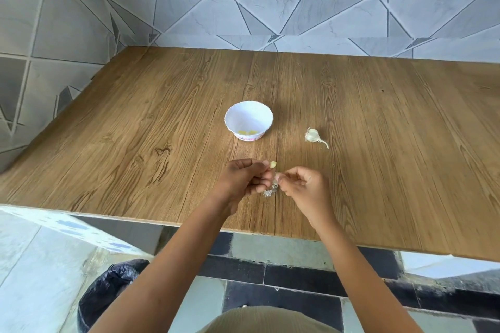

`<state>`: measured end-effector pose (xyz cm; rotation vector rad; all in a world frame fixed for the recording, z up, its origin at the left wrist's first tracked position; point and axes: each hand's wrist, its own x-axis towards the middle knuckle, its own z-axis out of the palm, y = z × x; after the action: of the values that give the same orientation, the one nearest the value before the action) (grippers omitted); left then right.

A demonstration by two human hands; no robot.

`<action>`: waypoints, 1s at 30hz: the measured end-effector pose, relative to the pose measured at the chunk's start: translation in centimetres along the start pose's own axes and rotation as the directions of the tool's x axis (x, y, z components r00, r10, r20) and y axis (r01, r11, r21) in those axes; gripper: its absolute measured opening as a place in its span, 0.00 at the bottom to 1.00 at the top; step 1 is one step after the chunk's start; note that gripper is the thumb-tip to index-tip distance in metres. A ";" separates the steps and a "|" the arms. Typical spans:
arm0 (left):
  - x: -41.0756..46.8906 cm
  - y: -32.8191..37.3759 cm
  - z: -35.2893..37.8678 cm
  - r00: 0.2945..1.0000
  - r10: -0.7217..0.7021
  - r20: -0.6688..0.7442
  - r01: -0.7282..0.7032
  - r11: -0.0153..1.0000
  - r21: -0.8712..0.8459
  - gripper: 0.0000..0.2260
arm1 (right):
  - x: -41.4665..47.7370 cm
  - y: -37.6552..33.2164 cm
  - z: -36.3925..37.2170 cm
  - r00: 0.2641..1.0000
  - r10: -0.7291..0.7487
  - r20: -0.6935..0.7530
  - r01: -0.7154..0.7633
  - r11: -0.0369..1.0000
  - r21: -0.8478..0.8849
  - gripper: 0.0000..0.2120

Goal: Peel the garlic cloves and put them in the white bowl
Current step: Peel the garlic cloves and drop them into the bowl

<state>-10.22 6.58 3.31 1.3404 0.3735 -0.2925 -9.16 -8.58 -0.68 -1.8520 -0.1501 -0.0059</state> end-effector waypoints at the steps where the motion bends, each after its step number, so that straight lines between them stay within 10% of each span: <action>1: 0.0 0.0 -0.1 1.000 0.007 -0.004 -0.007 1.000 0.010 0.06 | 0.0 0.4 0.0 0.998 -0.056 -0.004 0.055 0.996 -0.072 0.04; 15: 0.3 -1.1 -2.2 0.971 0.203 -0.123 -0.171 0.958 0.229 0.04 | -0.7 1.5 0.4 0.933 -0.359 0.025 0.337 0.845 -0.416 0.05; 22: 2.4 -1.7 -4.6 0.840 0.464 -0.282 -0.162 0.710 0.685 0.04 | -1.7 2.1 0.6 0.934 -0.356 0.023 0.320 0.808 -0.494 0.12; 30: 3.7 -2.1 -5.9 0.818 0.524 -0.236 -0.120 0.557 0.822 0.03 | -2.6 2.8 0.6 0.966 -0.258 -0.009 0.214 0.819 -0.533 0.14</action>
<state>-8.29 11.99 -1.22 2.3497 0.3841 0.2565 -11.53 -9.04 -3.79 -2.3710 -0.3505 -0.3270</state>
